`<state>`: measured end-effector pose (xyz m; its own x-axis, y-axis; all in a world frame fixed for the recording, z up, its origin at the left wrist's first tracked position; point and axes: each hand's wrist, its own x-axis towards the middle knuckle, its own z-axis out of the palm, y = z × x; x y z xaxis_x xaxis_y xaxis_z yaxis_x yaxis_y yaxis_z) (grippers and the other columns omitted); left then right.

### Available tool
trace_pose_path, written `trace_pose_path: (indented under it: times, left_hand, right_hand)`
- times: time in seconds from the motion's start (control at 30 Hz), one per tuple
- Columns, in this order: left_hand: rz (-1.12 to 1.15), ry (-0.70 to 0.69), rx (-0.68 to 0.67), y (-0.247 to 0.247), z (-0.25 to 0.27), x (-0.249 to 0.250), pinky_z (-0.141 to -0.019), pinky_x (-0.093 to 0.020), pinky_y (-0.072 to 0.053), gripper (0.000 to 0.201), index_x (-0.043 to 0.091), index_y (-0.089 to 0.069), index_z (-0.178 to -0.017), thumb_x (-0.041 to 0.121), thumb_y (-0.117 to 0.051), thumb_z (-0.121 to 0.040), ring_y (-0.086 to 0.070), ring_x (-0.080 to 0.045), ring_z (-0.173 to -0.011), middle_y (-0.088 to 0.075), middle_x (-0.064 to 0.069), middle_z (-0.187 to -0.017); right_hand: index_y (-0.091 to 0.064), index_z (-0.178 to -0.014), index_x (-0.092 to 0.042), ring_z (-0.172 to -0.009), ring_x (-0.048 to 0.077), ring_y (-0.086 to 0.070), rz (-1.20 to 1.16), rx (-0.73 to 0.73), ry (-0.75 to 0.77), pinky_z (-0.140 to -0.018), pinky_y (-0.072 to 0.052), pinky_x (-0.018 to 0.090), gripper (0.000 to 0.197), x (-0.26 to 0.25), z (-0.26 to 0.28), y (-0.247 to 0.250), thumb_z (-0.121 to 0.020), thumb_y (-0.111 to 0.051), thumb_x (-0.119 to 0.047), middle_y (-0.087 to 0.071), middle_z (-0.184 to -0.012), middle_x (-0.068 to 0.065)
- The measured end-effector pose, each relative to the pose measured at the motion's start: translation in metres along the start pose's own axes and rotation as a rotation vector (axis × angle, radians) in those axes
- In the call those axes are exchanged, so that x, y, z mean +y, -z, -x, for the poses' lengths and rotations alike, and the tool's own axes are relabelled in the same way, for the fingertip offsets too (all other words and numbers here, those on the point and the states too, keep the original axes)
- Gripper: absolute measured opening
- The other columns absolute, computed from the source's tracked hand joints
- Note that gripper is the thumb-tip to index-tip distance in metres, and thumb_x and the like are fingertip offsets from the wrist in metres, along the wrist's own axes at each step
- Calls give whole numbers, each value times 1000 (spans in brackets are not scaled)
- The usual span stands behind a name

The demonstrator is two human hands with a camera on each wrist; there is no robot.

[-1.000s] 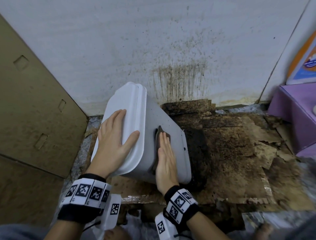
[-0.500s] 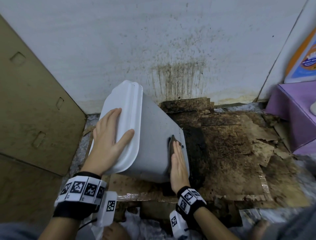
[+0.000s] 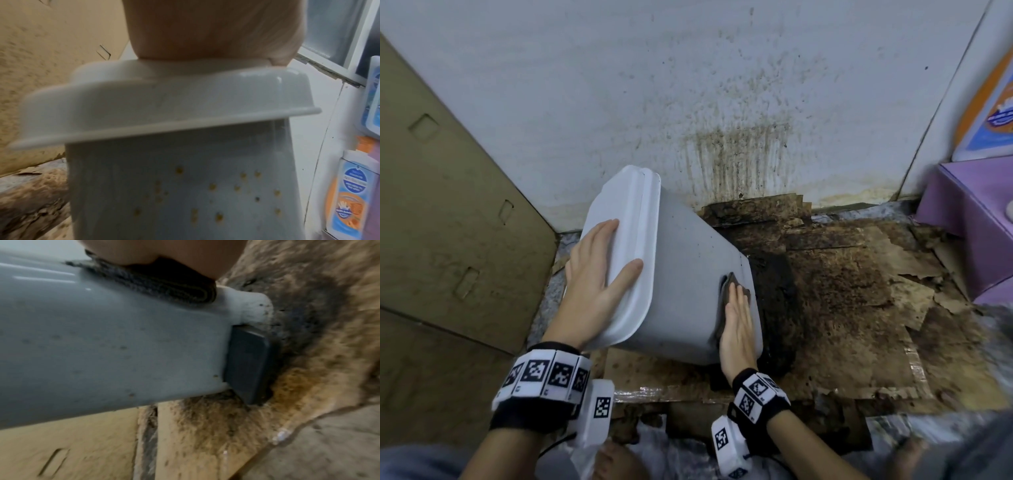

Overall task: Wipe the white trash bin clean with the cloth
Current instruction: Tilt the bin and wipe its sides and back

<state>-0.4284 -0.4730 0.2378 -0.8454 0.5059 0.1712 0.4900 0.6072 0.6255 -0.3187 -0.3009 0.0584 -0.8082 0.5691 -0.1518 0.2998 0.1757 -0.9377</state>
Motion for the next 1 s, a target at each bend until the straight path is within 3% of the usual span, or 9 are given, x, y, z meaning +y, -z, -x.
trace_pose_path:
  times: [0.13, 0.2, 0.3, 0.43, 0.53, 0.67, 0.87, 1.0]
  left_hand:
    - [-1, 8, -10, 0, -1, -2, -120, -43, -17, 79, 34, -25, -156, 71, -38, -87, -16, -3, -145, -24, 13, -161]
    - [-14, 0, -9, 0, 0, -1, -120, -42, -16, 80, 32, -25, -157, 71, -37, -87, -15, -5, -146, -25, 12, -161]
    - [-18, -2, -7, 0, 1, 0, -119, -37, -14, 82, 31, -25, -158, 71, -36, -87, -15, -6, -148, -24, 12, -162]
    - [1, 6, 4, 1, 2, -2, -119, -38, -16, 82, 30, -26, -157, 70, -38, -87, -16, -5, -146, -25, 12, -162]
    - [8, 9, 4, 2, 2, -3, -119, -41, -17, 81, 31, -27, -157, 69, -39, -87, -18, -5, -145, -27, 12, -161]
    - [22, 6, 8, 2, 1, -3, -120, -42, -18, 79, 31, -28, -156, 68, -41, -87, -19, -5, -144, -29, 13, -159]
    - [29, 3, 14, 2, 2, -2, -120, -43, -19, 78, 32, -30, -155, 68, -43, -87, -20, -6, -143, -30, 13, -158]
    - [22, 5, 18, 3, 2, -3, -120, -43, -18, 80, 30, -30, -155, 69, -42, -87, -21, -9, -144, -31, 11, -158]
  right_hand:
    - [-2, -160, -37, -150, -9, 14, 97, -43, 191, -126, 5, 28, 51, -51, 14, -13, -110, -10, -31, 4, -169, -16]
    - [1, -161, -36, -151, -6, 15, 122, -83, 308, -124, 8, 24, 51, -80, 22, -17, -111, -11, -28, 6, -169, -16]
    - [2, -160, -38, -151, -7, 14, 54, -173, 388, -120, 12, 16, 53, -107, 29, -16, -108, -4, -38, 7, -168, -19]
    - [-7, -161, -40, -154, -4, 3, 67, -163, 446, -125, -3, 31, 51, -90, 26, -7, -110, -13, -35, 0, -168, -23]
    - [-11, -161, -38, -154, -2, -2, 86, -88, 396, -127, -12, 39, 52, -54, 18, -3, -109, -12, -38, -5, -168, -22]
    - [-8, -155, -45, -153, -5, 0, 45, -10, 225, -128, -10, 40, 52, 4, 8, 4, -104, -4, -52, -6, -168, -20]
    - [-11, -155, -37, -155, 0, 0, -23, 39, 45, -127, 0, 26, 47, 42, 2, 8, -109, -18, -31, -4, -169, -10]
    - [-12, -158, -32, -154, 1, 1, -10, 48, 12, -127, 1, 29, 53, 40, 1, 5, -105, -14, -37, -4, -170, -8]
